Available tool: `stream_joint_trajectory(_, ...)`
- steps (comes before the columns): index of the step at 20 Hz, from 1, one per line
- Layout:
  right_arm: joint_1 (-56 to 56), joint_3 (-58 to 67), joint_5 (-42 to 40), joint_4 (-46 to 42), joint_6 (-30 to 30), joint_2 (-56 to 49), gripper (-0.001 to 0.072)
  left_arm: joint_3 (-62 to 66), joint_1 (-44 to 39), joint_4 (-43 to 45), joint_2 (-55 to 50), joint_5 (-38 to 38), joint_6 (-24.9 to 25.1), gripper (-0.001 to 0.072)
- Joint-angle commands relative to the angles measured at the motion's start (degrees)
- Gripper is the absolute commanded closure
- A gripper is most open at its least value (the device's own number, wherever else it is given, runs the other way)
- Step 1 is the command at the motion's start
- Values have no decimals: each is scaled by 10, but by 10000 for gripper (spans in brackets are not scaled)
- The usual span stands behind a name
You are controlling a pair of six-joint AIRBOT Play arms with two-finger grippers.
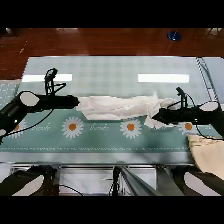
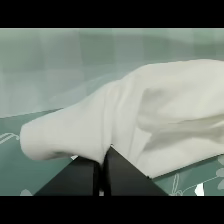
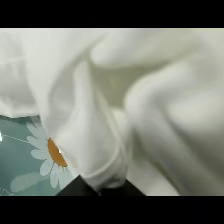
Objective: Fold the shirts.
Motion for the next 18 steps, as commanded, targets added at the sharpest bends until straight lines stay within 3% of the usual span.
stream_joint_trajectory(1, 34, 23, 7, -3, 7, 30, 695, 19, 1, 14, 9, -4, 2, 682)
stream_joint_trajectory(4, -7, 106, 58, -22, 29, 125, 695, 95, 10, 68, 56, -6, 2, 682)
stream_joint_trajectory(9, -111, 330, 60, -37, 90, 253, 695, 288, 82, 87, 168, -6, 2, 682)
stream_joint_trajectory(12, -150, 465, 82, -52, 103, 264, 695, 384, 120, 87, 223, -15, 2, 682)
stream_joint_trajectory(18, -159, 640, 86, -54, 132, 265, 695, 481, 134, 92, 318, -130, 1, 682)
